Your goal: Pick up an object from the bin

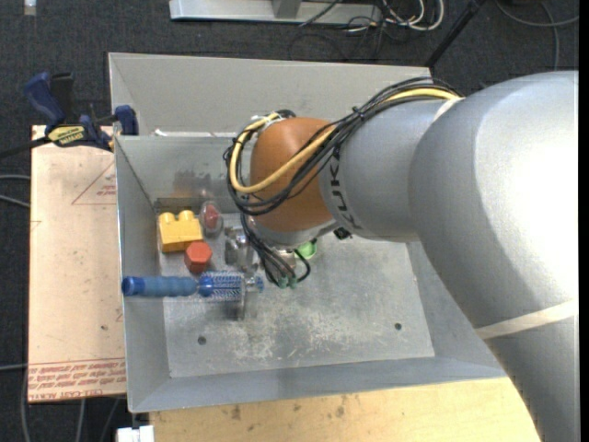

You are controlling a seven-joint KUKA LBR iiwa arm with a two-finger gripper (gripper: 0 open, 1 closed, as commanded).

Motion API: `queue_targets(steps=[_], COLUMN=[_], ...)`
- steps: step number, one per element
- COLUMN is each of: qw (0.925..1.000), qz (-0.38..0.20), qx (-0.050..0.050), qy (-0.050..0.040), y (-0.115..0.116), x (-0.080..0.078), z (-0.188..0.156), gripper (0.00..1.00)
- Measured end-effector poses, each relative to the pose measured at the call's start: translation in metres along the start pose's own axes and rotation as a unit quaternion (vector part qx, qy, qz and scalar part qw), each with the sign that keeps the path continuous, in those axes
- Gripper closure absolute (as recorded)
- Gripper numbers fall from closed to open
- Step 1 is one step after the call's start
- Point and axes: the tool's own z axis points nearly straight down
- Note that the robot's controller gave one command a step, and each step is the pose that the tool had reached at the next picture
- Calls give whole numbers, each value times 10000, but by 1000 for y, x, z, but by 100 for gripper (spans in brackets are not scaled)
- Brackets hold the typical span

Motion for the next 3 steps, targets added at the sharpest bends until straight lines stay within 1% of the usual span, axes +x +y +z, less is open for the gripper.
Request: queue_targets(steps=[1,2,3], qw=[10000,9999,9999], qz=[18,-99,-69], qx=[10,0,-7], qy=[-29,-80,-79], y=[-3,-9,9], x=[-2,6,42], z=[-3,-109,-228], gripper=[100,100,100])
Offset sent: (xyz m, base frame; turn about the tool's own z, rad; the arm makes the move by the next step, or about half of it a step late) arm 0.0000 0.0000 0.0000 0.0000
